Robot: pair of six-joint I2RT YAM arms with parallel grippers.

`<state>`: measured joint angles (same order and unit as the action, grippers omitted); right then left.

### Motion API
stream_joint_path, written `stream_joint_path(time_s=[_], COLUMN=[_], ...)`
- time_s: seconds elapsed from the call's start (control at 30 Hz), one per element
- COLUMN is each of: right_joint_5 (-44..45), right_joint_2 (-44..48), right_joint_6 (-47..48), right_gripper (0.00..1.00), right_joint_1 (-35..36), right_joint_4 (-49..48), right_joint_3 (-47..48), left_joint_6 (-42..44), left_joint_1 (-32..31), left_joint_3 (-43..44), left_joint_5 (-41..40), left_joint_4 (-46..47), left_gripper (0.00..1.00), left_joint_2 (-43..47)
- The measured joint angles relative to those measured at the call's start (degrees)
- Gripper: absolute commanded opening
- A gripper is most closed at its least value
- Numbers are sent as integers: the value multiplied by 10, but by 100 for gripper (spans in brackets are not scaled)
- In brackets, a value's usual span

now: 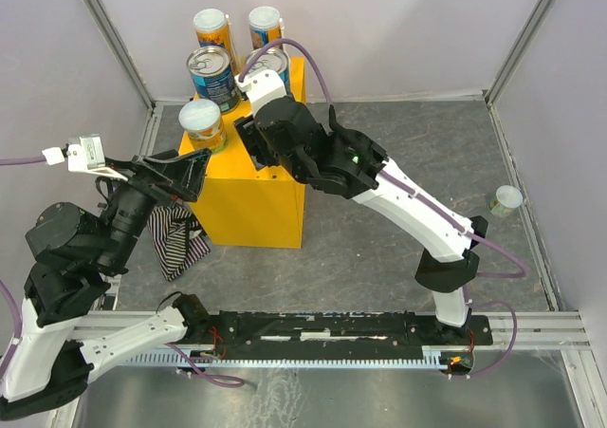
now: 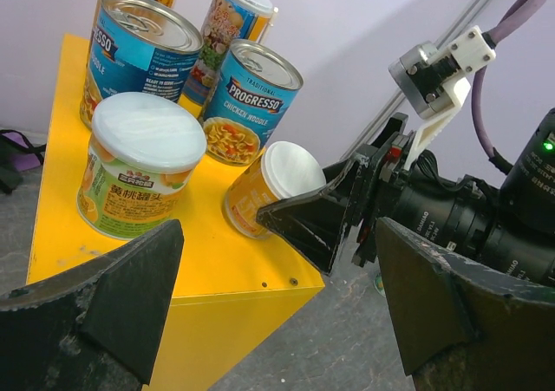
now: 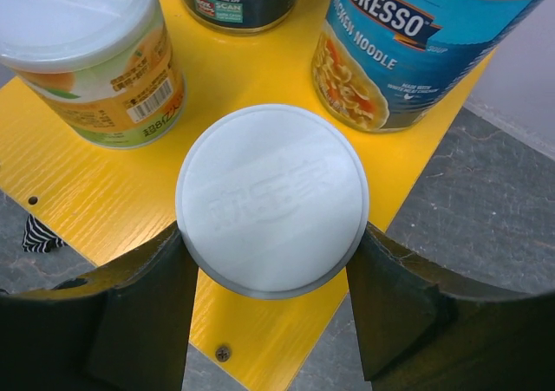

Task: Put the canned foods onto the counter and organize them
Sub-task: Place the canned food on the counter.

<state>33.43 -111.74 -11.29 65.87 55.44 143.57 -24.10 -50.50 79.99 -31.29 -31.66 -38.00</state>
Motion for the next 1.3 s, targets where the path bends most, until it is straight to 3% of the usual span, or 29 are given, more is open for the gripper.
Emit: stream_joint_path(time_s=[0.6, 0.93, 1.3], right_joint_5=[-19, -33, -46], right_joint_2=[-7, -7, -5], right_joint_6=[-23, -28, -39], right_gripper=[28, 47, 58], right_joint_1=[-28, -33, -35], right_joint_4=[21, 19, -3], right_joint_3=[14, 13, -5], left_joint_6=[0, 0, 0], left_joint_1=[0, 0, 0], left_joint_3=[-6, -12, -17], left_joint_5=[-1, -1, 0], left_joint_4=[1, 4, 5], left_gripper=[97, 97, 97], left_joint_2=[0, 0, 0])
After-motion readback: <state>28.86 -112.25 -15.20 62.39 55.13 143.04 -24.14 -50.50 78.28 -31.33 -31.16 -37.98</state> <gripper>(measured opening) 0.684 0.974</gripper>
